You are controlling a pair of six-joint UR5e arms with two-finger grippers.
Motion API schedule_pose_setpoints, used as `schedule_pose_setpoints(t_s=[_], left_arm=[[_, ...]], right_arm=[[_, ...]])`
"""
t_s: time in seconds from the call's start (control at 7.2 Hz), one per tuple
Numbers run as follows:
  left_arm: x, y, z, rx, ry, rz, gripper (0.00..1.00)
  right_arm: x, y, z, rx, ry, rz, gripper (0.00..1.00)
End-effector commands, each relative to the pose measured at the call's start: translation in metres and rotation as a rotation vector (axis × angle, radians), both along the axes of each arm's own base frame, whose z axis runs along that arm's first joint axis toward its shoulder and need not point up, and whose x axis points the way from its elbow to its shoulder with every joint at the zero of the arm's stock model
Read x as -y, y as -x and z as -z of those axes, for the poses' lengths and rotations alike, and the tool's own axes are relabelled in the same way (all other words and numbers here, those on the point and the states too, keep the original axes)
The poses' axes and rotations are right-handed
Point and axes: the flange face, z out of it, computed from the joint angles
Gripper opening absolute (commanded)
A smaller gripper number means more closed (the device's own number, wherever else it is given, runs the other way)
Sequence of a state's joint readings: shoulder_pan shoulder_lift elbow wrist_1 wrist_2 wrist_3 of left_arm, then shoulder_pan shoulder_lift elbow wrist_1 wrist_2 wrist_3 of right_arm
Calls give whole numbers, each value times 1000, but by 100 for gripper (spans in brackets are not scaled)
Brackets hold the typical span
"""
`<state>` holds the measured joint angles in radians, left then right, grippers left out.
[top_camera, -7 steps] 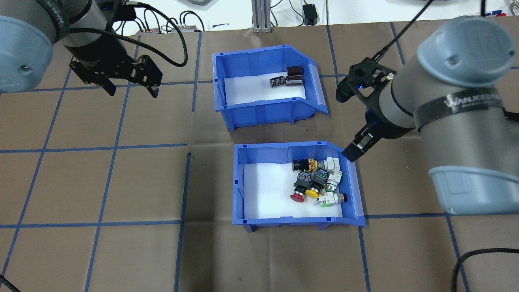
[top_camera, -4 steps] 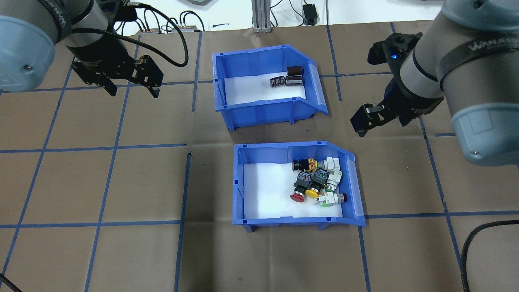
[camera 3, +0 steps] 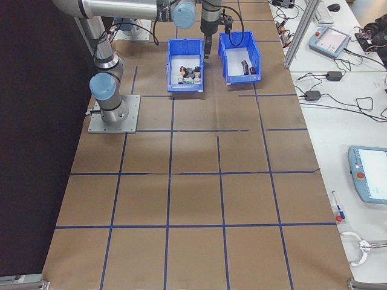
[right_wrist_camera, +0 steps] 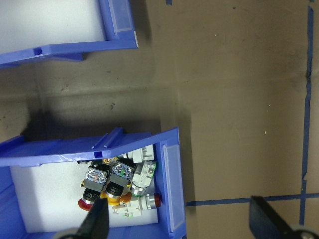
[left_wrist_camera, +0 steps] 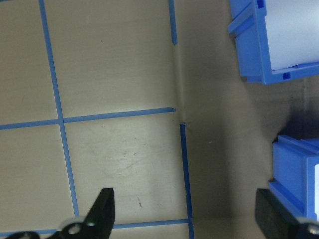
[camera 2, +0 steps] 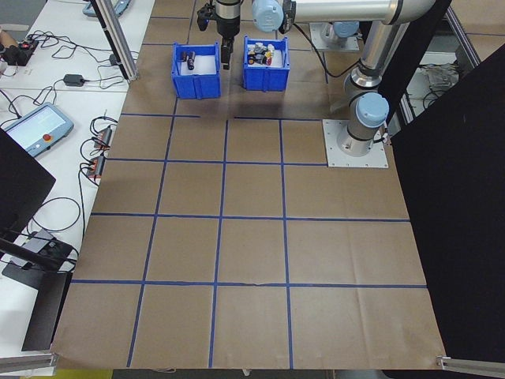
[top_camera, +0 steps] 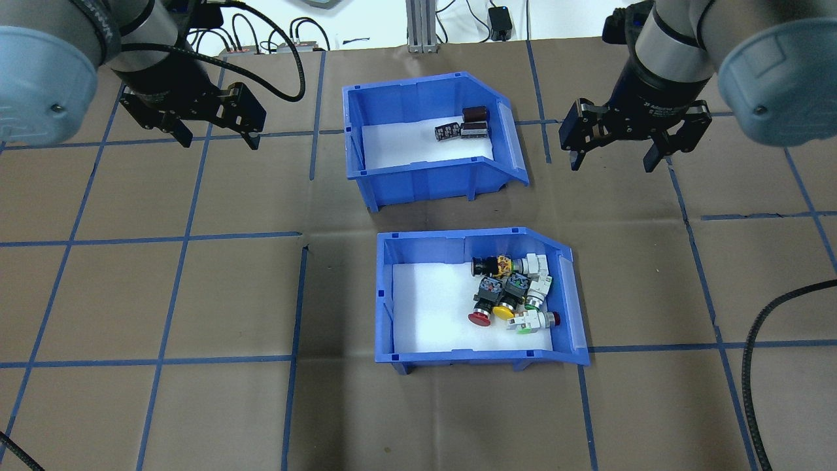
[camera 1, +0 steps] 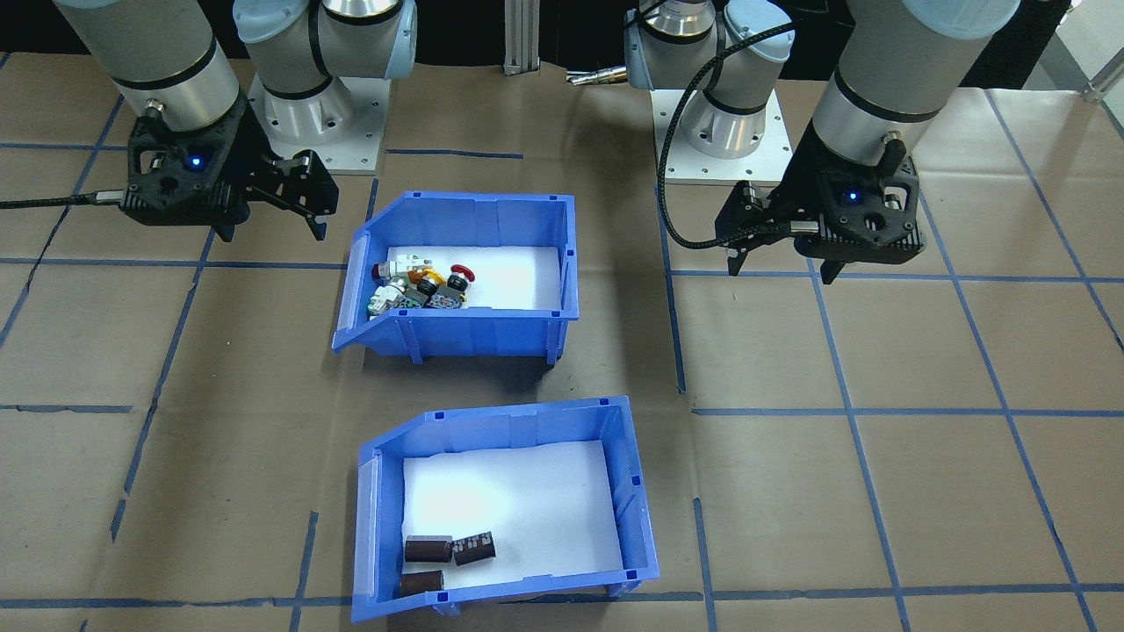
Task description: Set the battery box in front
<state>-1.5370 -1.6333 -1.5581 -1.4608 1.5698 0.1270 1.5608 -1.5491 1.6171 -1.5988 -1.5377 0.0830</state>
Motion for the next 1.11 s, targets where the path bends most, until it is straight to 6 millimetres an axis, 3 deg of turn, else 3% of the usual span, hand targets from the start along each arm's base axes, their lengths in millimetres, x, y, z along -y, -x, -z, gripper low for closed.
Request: schedule_pose_setpoints(t_s=[0.0,0.97], left_arm=[[5,-1,5,4,-3,-21,100],[3,0,3,8,9,-17,100]], right_arm=[[1,2,6,-13,-22,38,100],[-1,7,3,-65,-13,36,100]])
